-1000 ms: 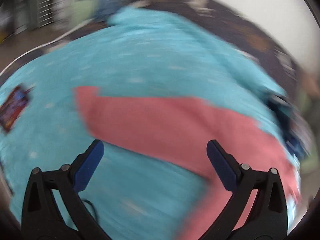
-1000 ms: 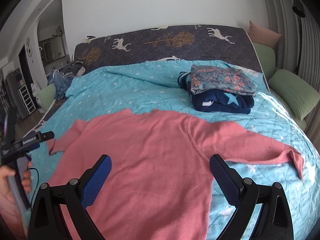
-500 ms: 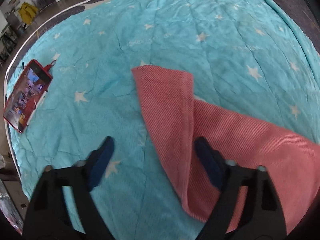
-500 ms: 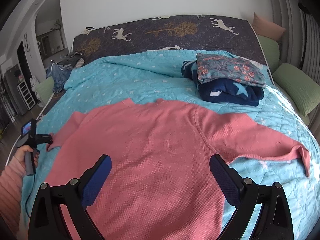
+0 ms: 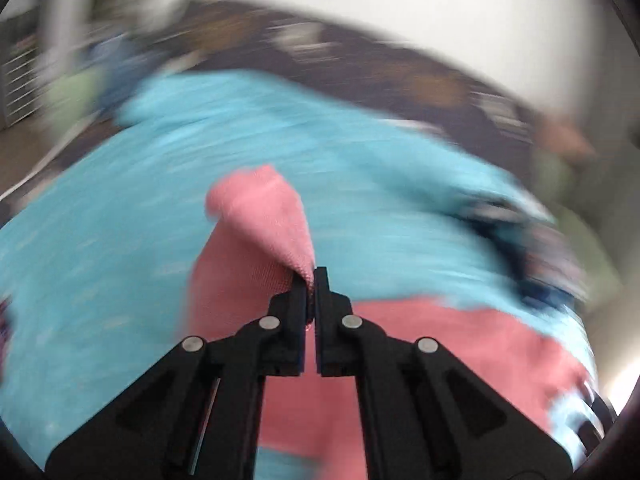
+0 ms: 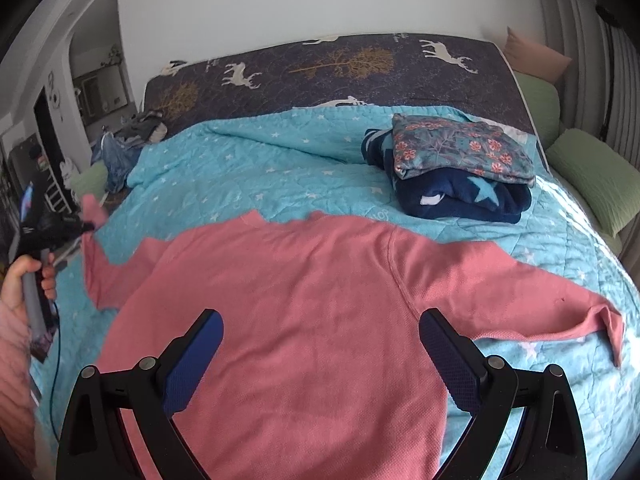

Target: Fold small clothes

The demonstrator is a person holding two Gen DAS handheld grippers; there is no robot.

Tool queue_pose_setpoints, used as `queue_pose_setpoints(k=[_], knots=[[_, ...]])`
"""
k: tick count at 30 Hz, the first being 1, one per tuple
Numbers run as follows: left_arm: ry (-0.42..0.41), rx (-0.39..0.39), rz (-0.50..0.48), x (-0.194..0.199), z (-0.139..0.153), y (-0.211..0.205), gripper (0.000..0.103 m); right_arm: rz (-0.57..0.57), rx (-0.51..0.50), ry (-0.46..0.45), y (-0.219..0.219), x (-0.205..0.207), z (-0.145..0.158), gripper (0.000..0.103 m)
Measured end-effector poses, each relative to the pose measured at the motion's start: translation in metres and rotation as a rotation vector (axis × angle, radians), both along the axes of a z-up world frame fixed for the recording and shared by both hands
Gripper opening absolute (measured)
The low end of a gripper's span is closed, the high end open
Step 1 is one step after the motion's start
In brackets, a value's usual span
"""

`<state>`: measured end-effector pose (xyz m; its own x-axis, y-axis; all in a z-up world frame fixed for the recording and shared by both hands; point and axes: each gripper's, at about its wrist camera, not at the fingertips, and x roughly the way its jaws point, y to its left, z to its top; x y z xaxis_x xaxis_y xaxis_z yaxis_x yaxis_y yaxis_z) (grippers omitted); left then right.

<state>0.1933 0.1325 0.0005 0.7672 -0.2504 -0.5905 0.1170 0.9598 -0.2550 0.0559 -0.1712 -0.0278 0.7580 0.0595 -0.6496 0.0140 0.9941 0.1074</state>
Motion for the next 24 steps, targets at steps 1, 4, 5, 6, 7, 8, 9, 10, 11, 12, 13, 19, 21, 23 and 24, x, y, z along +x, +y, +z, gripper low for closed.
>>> queue_pose_setpoints(k=[1,4,5,6,7,8,9,10,11,12,13,19,21,23,24], knots=[[-0.014,-0.033,-0.095,-0.006,0.005,-0.026,0.004,-0.018,0.023,-0.003,-0.007,0.001,0.001,0.1],[0.027,-0.09,-0.357,-0.021,0.0,-0.106,0.015,-0.06,0.084,0.006,-0.026,-0.001,0.001,0.1],[0.052,-0.074,-0.405,-0.024,-0.007,-0.128,0.025,-0.073,0.102,0.017,-0.033,-0.002,0.0,0.1],[0.072,-0.034,-0.425,-0.027,-0.017,-0.148,0.047,-0.084,0.115,0.024,-0.039,-0.003,-0.001,0.1],[0.072,0.001,-0.424,-0.029,-0.024,-0.158,0.06,-0.096,0.131,0.032,-0.045,-0.005,-0.003,0.1],[0.065,0.041,-0.414,-0.031,-0.031,-0.164,0.06,-0.106,0.148,0.043,-0.052,-0.006,-0.005,0.1],[0.064,0.079,-0.407,-0.033,-0.037,-0.166,0.06,-0.115,0.162,0.056,-0.059,-0.007,-0.008,0.1],[0.075,0.1,-0.406,-0.034,-0.041,-0.159,0.06,-0.118,0.173,0.069,-0.065,-0.008,-0.011,0.1],[0.087,0.105,-0.401,-0.035,-0.043,-0.153,0.06,-0.115,0.182,0.075,-0.068,-0.009,-0.013,0.1],[0.087,0.1,-0.394,-0.034,-0.043,-0.145,0.061,-0.108,0.193,0.084,-0.072,-0.009,-0.017,0.1],[0.081,0.097,-0.385,-0.038,-0.043,-0.132,0.063,-0.103,0.205,0.097,-0.074,-0.008,-0.02,0.1],[0.109,0.176,-0.206,-0.054,-0.06,-0.069,0.069,-0.007,0.428,0.206,-0.08,0.023,-0.045,0.084],[0.151,0.152,-0.143,-0.057,-0.071,-0.04,0.069,0.011,0.487,0.244,-0.081,0.039,-0.054,0.079],[0.172,0.136,-0.108,-0.06,-0.079,-0.024,0.069,0.014,0.571,0.295,-0.081,0.059,-0.066,0.079],[0.191,0.139,-0.08,-0.062,-0.086,-0.014,0.069,0.01,0.597,0.313,-0.082,0.066,-0.071,0.079]])
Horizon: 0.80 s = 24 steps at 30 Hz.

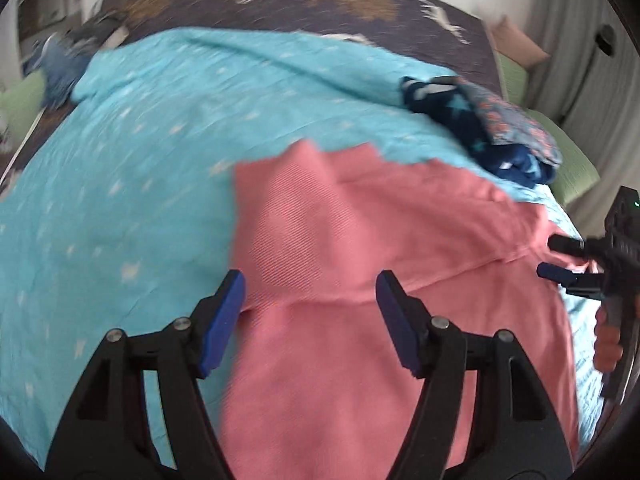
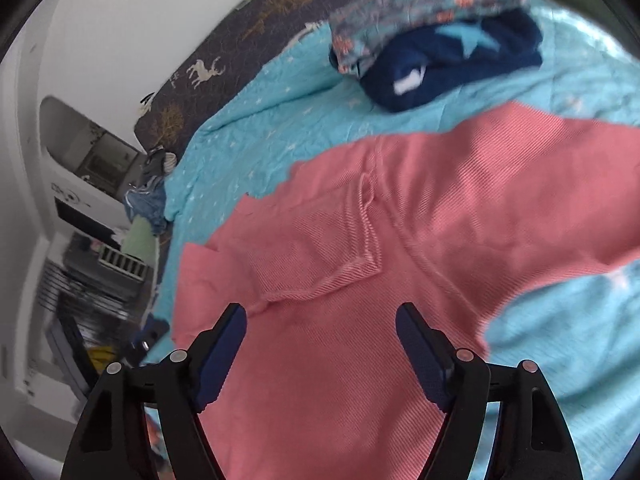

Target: Fold small clothes

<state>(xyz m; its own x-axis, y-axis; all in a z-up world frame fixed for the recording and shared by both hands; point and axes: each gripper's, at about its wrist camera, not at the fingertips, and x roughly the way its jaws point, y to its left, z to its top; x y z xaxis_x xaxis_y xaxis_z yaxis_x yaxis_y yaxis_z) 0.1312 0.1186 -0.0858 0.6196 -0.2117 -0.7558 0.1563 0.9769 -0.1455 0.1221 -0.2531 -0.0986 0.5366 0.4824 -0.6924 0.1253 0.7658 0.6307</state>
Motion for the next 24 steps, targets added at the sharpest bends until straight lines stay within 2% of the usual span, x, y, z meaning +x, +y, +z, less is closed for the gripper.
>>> queue_pose_setpoints(k=[3,9,10,11,12,13,15,18,20,22,24], knots=[[0.042,0.03,0.056,-0.001,-0.018,0.016,0.069,-0.047,0.06,0.073,-0.004,0.022,-0.019,0.08],[0.084,0.033,0.089,0.011,-0.036,0.019,0.069,-0.051,0.099,0.034,0.001,0.058,-0.019,0.08],[0.085,0.033,0.093,0.013,-0.036,0.019,0.069,-0.046,0.101,0.038,0.003,0.064,-0.02,0.076],[0.085,0.036,0.103,0.017,-0.037,0.018,0.069,-0.034,0.093,0.035,0.007,0.071,-0.021,0.068],[0.087,0.036,0.113,0.019,-0.038,0.018,0.069,-0.014,0.077,0.035,0.011,0.076,-0.02,0.035],[0.085,0.035,0.12,0.021,-0.039,0.018,0.069,0.025,0.055,0.039,0.018,0.082,-0.019,0.006],[0.077,0.051,0.149,0.025,-0.038,0.018,0.069,0.021,0.028,-0.004,0.021,0.082,-0.005,0.005],[0.076,0.06,0.201,0.027,-0.038,0.025,0.075,0.009,-0.084,-0.186,0.021,0.062,0.044,0.005],[0.066,0.053,0.217,0.024,-0.036,0.027,0.076,-0.022,-0.179,-0.279,0.015,0.044,0.072,0.005],[0.046,0.062,0.219,0.02,-0.034,0.025,0.076,-0.042,-0.237,-0.286,0.006,0.035,0.076,0.005],[0.037,0.073,0.213,0.014,-0.033,0.022,0.076,-0.052,-0.272,-0.23,-0.006,0.03,0.061,0.005]])
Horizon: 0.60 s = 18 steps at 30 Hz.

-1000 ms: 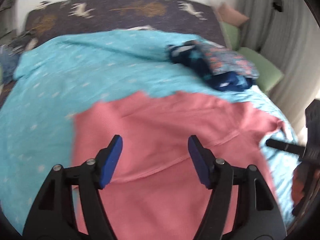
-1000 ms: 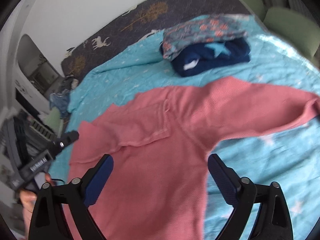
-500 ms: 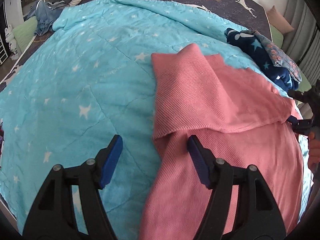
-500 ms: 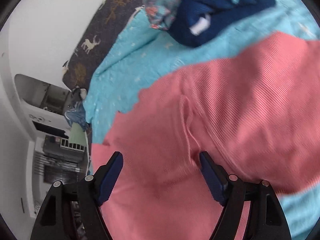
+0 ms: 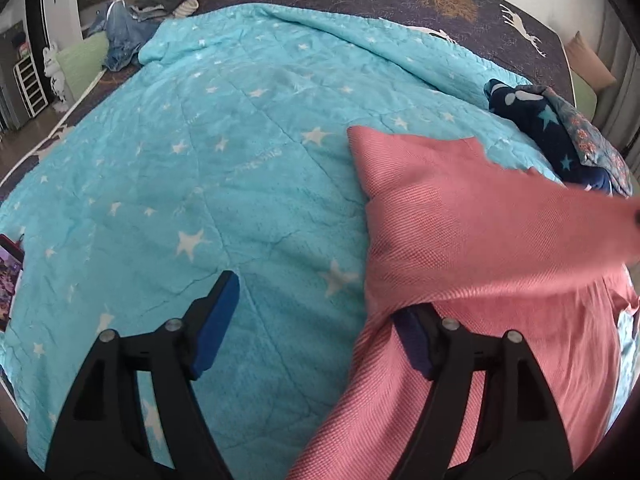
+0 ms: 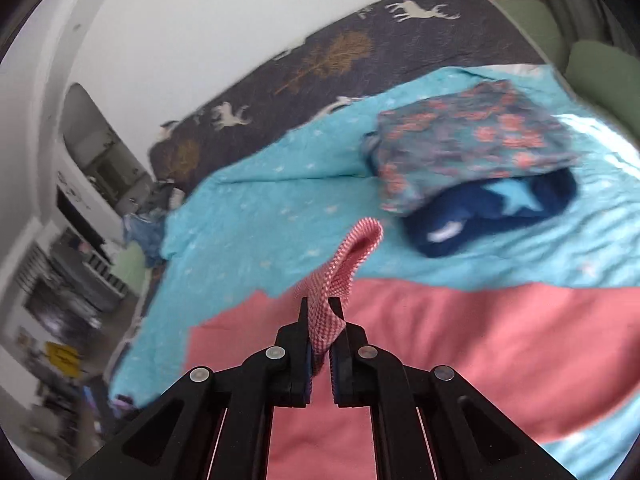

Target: Fold small clothes

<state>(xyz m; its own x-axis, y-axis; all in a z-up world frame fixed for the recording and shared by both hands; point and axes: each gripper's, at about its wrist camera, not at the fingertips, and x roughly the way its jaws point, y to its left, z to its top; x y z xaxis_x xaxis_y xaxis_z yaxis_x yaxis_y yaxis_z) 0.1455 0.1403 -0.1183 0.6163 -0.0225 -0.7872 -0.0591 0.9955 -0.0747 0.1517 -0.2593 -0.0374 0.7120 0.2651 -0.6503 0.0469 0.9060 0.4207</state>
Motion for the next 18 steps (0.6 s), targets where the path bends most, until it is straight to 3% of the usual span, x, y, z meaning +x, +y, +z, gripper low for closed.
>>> queue_pose_setpoints(k=[4,7,10,13,18], knots=[[0.012,-0.004,-0.006,0.0,-0.002,0.002,0.076,-0.032,0.013,0.161,-0.02,-0.007,-0.054,0.008],[0.017,-0.028,-0.005,-0.002,0.0,0.007,0.076,-0.041,0.069,0.205,-0.033,-0.021,-0.076,0.012],[0.005,-0.022,-0.012,-0.008,0.005,0.008,0.076,-0.049,0.073,0.203,-0.037,-0.028,-0.071,0.016],[-0.001,-0.03,-0.013,-0.013,0.008,0.011,0.076,-0.087,0.014,0.203,-0.04,-0.033,-0.059,0.02],[-0.01,-0.061,-0.004,-0.019,0.018,0.015,0.076,-0.116,-0.02,0.15,-0.042,-0.047,-0.042,0.023]])
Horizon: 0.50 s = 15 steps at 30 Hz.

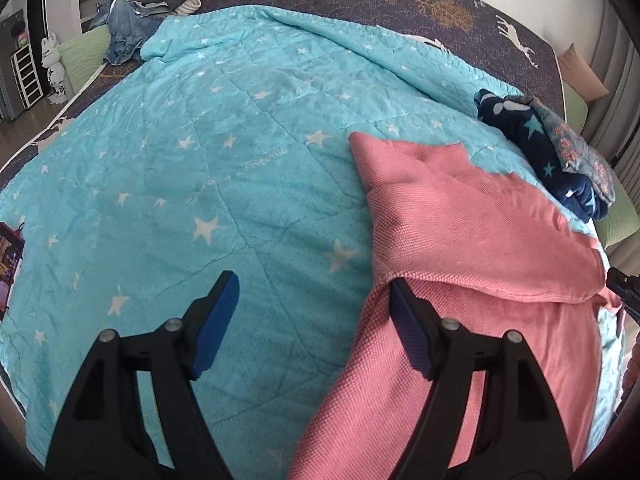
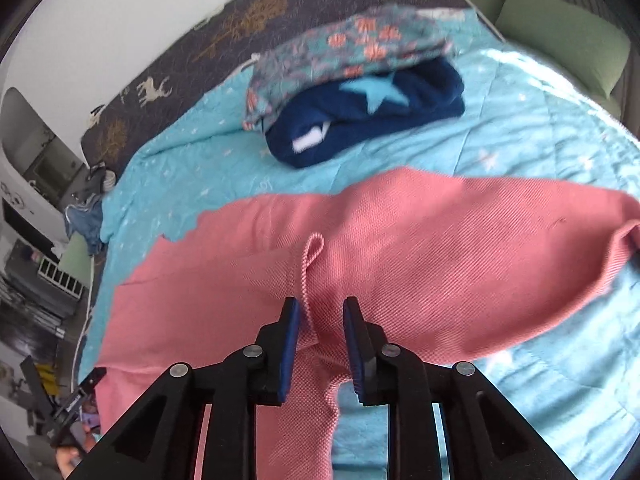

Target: Fold small clothes

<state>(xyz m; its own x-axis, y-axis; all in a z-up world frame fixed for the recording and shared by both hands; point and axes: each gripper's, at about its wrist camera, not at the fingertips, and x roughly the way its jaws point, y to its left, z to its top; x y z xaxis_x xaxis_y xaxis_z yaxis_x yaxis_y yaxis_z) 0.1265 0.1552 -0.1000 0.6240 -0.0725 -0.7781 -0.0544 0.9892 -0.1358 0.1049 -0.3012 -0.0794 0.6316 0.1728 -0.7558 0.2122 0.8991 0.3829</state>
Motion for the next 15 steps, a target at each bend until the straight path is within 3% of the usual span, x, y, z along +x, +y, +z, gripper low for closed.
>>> queue_pose_setpoints(k=[7,11,15], knots=[[-0.095,0.042,-0.009,-0.013,0.034,-0.016,0.076,0.16,-0.05,-0.036,0.044,0.008,0.009,0.024],[-0.106,-0.036,-0.081,-0.004,0.043,-0.032,0.076,0.228,-0.08,0.012,0.071,0.024,-0.009,0.025],[-0.078,-0.22,-0.192,0.025,0.023,-0.048,0.076,0.213,-0.079,0.075,0.073,0.034,-0.034,0.025]])
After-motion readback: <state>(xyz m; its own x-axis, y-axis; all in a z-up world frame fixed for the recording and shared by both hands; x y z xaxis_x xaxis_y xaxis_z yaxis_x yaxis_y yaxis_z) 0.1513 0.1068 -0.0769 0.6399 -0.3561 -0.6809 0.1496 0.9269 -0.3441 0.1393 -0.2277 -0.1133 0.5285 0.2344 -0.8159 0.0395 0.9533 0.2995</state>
